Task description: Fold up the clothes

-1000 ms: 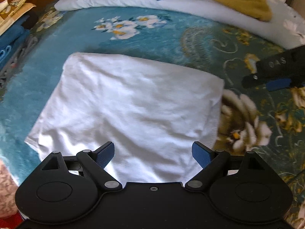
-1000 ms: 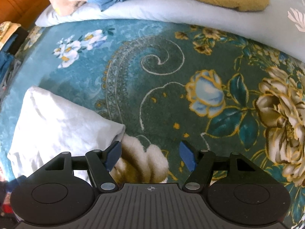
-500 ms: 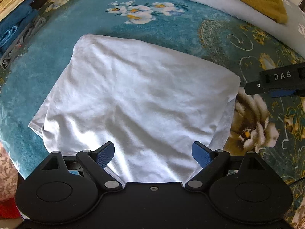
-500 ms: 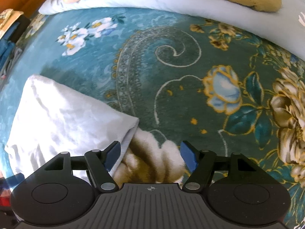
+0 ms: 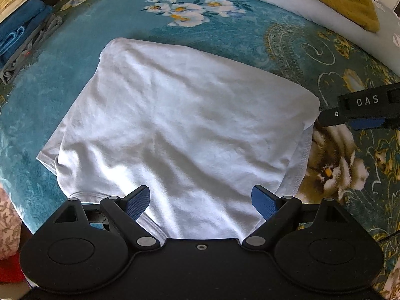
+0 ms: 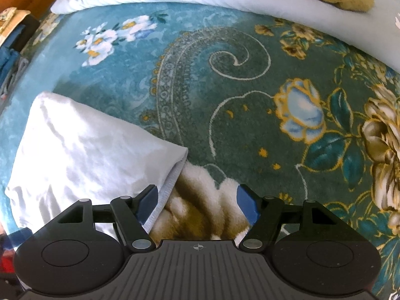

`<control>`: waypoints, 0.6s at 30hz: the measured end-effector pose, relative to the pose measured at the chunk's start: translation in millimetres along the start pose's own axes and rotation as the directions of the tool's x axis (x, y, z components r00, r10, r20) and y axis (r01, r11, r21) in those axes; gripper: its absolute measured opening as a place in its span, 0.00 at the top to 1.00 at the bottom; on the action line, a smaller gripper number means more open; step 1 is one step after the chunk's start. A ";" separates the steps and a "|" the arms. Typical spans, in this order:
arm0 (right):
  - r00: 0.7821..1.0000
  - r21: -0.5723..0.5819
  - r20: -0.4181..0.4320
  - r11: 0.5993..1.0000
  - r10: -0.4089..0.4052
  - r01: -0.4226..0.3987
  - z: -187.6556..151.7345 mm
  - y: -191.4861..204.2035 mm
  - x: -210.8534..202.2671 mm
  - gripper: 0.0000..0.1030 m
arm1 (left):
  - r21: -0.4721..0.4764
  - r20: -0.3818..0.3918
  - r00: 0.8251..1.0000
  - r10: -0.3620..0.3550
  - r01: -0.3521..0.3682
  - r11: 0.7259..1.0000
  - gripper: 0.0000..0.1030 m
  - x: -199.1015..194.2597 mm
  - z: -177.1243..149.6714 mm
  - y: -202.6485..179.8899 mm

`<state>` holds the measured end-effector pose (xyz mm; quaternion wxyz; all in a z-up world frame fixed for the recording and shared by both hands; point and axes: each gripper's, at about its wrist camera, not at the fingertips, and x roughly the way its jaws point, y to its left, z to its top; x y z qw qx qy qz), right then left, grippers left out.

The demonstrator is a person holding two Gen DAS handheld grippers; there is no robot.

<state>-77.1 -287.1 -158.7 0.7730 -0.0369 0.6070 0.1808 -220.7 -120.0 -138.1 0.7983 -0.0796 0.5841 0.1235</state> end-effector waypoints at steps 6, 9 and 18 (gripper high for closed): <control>1.000 -0.003 -0.001 1.000 0.005 -0.005 -0.7 -0.8 0.2 0.34 | 0.002 0.000 1.000 0.003 -0.003 1.000 0.15 0.5 1.6 -2.1; 0.999 -0.010 0.007 0.999 0.037 -0.037 -0.9 -3.6 1.2 0.34 | 0.006 0.005 1.000 0.005 -0.005 1.000 0.15 1.3 2.2 -3.8; 0.984 -0.019 0.034 0.984 0.177 -0.177 -4.6 -18.0 10.7 0.37 | 0.019 0.055 0.998 -0.010 0.009 1.000 0.16 4.5 -1.1 -3.6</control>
